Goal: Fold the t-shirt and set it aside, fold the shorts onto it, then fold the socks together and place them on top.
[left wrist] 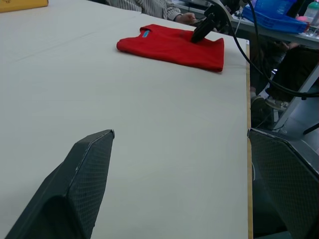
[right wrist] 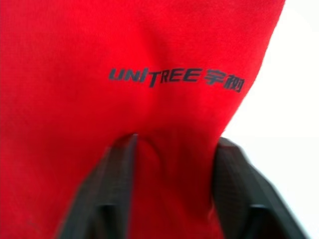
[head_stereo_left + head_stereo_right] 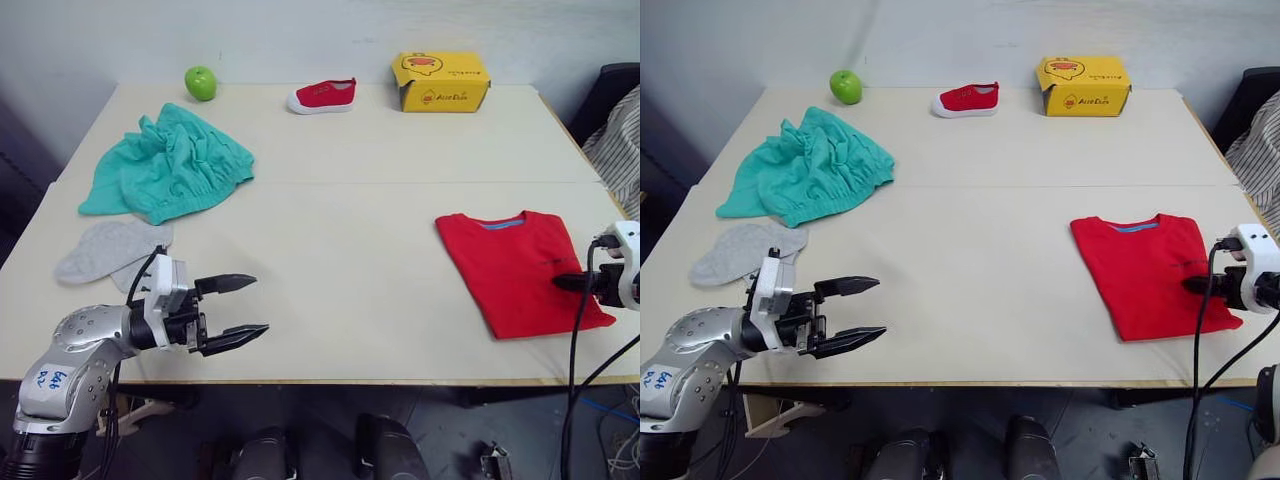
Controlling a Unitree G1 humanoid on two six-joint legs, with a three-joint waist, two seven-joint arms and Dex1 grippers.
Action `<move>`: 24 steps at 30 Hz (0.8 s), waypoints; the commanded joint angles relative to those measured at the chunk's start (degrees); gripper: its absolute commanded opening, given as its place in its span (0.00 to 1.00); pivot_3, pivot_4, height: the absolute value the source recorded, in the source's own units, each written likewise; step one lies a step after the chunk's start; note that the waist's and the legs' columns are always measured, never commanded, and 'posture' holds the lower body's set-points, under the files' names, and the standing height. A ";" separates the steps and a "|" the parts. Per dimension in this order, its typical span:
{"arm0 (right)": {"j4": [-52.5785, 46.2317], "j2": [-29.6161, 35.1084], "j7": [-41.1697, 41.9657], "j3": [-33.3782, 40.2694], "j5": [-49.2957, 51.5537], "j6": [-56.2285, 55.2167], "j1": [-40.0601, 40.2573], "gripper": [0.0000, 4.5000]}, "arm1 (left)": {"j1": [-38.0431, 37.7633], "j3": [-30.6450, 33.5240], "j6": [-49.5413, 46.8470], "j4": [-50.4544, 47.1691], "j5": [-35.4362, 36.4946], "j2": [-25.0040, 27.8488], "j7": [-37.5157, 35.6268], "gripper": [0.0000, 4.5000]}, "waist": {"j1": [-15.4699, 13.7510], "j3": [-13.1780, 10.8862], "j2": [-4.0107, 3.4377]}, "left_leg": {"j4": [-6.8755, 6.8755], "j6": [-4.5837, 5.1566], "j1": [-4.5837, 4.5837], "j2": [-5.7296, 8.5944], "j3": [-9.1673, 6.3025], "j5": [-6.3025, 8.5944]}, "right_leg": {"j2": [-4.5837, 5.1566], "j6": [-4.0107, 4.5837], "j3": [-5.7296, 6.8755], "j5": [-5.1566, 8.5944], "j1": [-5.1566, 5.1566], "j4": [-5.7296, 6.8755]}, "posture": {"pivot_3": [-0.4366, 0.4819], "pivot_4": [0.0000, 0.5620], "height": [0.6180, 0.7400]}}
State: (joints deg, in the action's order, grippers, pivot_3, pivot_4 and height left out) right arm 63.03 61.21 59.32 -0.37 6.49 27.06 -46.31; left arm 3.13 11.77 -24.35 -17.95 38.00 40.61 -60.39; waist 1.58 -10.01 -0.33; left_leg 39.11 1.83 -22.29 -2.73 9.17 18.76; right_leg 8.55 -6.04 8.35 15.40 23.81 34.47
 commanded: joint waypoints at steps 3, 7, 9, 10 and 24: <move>-5.34 9.40 1.11 7.64 1.10 -21.07 5.81 0.95 | 2.07 0.43 4.54 2.20 -2.02 -3.18 2.71 1.00 | -0.53 -0.26 -0.48 | 0.00 0.03 0.00 0.06 0.08 -0.01 | 0.00 -0.03 -0.10 -0.01 0.02 0.04 | 0.48 0.27 1.00; -17.89 6.99 2.99 16.64 7.30 -32.13 13.87 1.00 | 2.47 1.29 7.45 6.22 -3.99 -3.55 2.86 1.00 | 0.44 -0.37 -0.31 | -0.01 -0.04 0.18 -0.02 0.28 -0.03 | -0.13 -0.06 -0.24 -0.02 0.00 0.01 | 0.48 0.27 1.00; -29.35 3.63 2.19 19.86 9.88 -34.51 20.73 1.00 | 1.67 2.43 9.60 8.82 -5.17 -3.33 2.87 1.00 | 0.93 -0.40 -0.24 | -0.08 -0.10 0.31 -0.07 0.38 -0.03 | -0.19 -0.06 -0.37 -0.02 -0.01 0.06 | 0.48 0.27 1.00; -35.45 1.94 2.17 20.77 11.54 -32.42 24.30 1.00 | 1.09 3.23 10.86 9.87 -5.80 -3.27 3.08 1.00 | 1.08 -0.44 -0.18 | -0.15 -0.17 0.48 -0.14 0.48 -0.01 | -0.26 -0.06 -0.48 -0.02 -0.06 0.06 | 0.48 0.27 1.00; -77.10 -27.35 -10.27 13.85 14.92 -35.39 46.07 1.00 | -22.23 29.00 20.89 13.56 -6.75 -8.76 15.88 1.00 | -0.10 -0.50 0.11 | -0.37 0.04 0.71 -0.15 0.74 0.41 | -0.02 -0.02 -0.81 0.00 0.00 -0.01 | 0.48 0.27 1.00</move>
State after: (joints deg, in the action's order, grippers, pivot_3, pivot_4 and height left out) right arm -11.30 34.19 48.86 13.50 20.09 -6.31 -1.12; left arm -17.91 37.32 -4.86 -3.35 30.36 32.22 -46.37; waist 1.48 -10.51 -0.22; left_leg 38.74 1.80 -21.58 -2.87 9.89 19.26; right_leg 8.56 -6.05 7.55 15.40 23.80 34.44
